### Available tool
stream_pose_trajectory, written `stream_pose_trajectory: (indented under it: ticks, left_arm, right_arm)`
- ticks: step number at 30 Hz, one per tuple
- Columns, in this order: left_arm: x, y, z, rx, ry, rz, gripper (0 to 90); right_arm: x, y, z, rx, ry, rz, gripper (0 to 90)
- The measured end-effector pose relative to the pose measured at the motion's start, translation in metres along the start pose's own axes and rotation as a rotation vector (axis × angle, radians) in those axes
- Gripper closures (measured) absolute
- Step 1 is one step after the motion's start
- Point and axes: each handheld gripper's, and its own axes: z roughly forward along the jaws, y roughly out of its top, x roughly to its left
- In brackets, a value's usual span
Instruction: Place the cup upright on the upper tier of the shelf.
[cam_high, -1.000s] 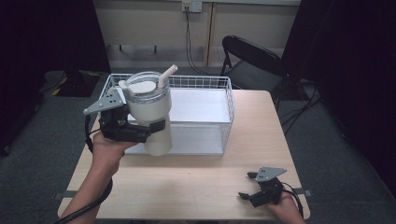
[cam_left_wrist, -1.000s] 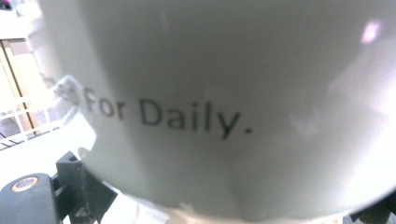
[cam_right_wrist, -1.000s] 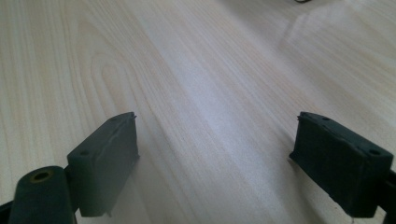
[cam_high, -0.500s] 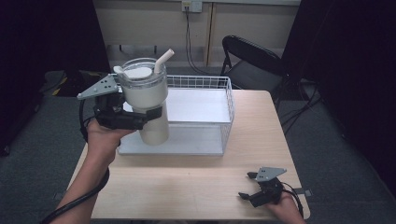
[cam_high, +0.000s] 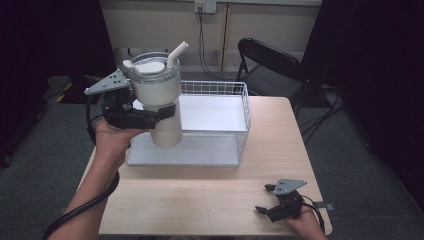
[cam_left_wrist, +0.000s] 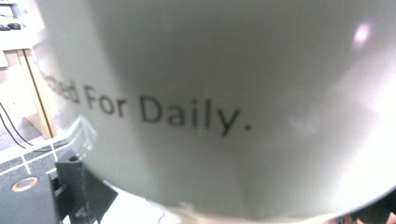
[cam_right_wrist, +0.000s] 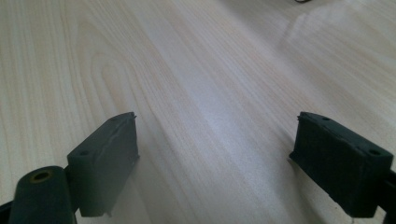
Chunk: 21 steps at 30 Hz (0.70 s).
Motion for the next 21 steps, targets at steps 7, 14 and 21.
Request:
stream_pose_trajectory:
  ticks: [7,14,21]
  left_arm:
    - [0.006,0.006,0.006,-0.012,0.020,-0.008,9.1]
    - [0.011,0.010,0.012,-0.024,0.039,-0.013,9.1]
    - [0.018,0.010,0.019,-0.013,0.057,-0.021,9.0]
  right_arm:
    - [0.000,0.000,0.000,0.000,0.000,0.001,13.4]
    - [0.000,0.000,0.000,0.000,0.000,0.001,13.4]
    - [0.000,0.000,0.000,0.000,0.000,0.001,13.5]
